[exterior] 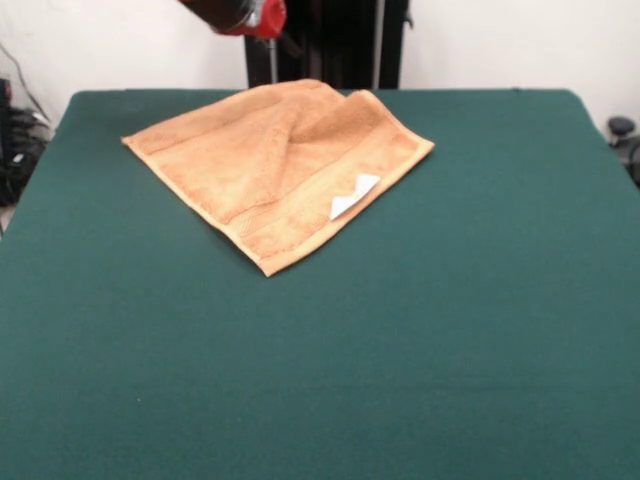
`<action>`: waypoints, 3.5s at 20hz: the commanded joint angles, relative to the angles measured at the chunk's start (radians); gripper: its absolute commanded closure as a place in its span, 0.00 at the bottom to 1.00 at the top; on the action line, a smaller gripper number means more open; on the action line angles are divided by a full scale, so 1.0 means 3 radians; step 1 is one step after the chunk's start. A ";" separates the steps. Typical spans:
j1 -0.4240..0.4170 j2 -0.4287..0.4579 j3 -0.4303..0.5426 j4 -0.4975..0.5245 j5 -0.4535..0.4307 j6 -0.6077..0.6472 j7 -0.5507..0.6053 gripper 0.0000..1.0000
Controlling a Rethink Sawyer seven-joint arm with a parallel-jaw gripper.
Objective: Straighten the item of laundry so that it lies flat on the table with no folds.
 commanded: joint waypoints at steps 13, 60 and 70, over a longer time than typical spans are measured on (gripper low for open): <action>0.1118 -0.0388 -0.0788 -0.0380 0.0549 -0.1645 0.1120 0.00; 0.0998 0.0434 0.0145 -0.0037 0.2180 -0.2012 0.0551 0.00; 0.0982 0.0642 0.0072 -0.0393 0.1994 -0.1710 0.0306 0.00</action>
